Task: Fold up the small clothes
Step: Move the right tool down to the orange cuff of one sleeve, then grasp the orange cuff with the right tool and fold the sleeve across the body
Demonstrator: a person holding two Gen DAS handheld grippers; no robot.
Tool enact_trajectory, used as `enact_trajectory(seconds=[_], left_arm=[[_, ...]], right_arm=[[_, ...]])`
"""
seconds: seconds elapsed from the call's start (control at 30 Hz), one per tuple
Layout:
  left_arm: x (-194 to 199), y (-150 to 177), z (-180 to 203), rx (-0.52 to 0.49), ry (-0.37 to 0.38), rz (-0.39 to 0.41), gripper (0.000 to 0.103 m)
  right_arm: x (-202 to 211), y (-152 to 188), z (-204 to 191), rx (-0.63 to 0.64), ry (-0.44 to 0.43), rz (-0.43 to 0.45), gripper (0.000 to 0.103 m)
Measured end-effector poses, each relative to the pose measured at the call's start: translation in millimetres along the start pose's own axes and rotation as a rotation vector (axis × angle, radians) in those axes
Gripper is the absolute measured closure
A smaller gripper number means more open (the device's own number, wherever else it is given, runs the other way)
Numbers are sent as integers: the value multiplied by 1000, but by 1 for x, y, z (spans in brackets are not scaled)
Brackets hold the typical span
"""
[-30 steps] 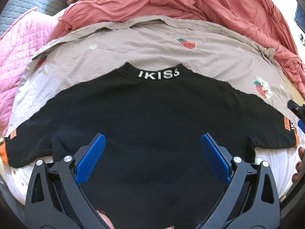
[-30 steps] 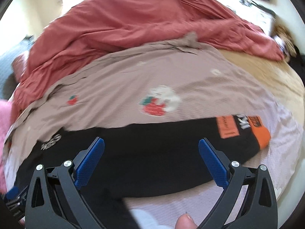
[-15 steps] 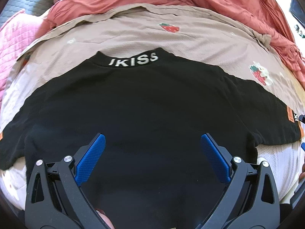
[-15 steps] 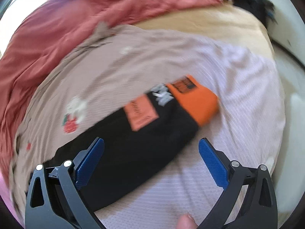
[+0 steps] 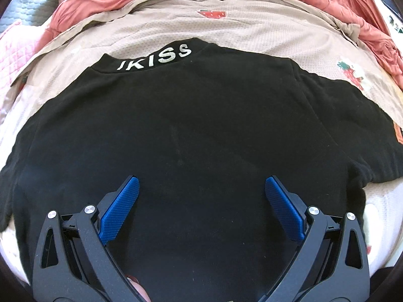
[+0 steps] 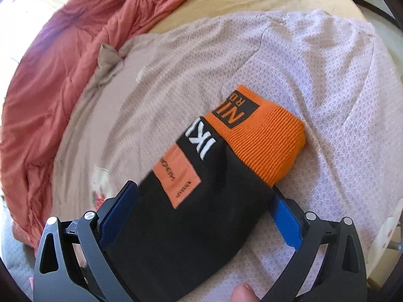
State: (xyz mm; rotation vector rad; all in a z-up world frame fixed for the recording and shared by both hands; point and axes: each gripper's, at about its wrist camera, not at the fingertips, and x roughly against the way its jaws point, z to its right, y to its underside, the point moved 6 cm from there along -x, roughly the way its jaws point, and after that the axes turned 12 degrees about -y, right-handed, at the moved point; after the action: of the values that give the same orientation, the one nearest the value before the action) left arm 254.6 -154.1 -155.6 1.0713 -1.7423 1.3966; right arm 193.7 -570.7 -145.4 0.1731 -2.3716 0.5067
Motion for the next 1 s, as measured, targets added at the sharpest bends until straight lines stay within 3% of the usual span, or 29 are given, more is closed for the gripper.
enact_trajectory(seconds=[0.07, 0.1, 0.3, 0.37, 0.47, 0.7, 0.83, 1.0], left_arm=[[-2, -1, 0, 1, 7, 8, 9], [-4, -2, -1, 8, 13, 7, 9], [-3, -7, -2, 25, 26, 1, 9], [3, -7, -6, 44, 49, 14, 9], [14, -7, -16, 67, 57, 31, 9], [41, -5, -56, 163, 96, 51, 9], [51, -3, -86, 222, 95, 49, 9], [62, 2, -129, 316, 90, 62, 9]], right_arm=[[3, -3, -10, 31, -45, 7, 26], [3, -3, -12, 34, -61, 10, 39], [-5, -2, -15, 22, -142, -36, 74], [-7, 0, -14, -6, -188, -54, 79], [-5, 5, -28, 58, -198, -48, 81], [15, 43, -118, 326, -455, -87, 82], [21, 85, -160, 463, -585, -161, 83], [25, 161, -204, 691, -670, -267, 83]])
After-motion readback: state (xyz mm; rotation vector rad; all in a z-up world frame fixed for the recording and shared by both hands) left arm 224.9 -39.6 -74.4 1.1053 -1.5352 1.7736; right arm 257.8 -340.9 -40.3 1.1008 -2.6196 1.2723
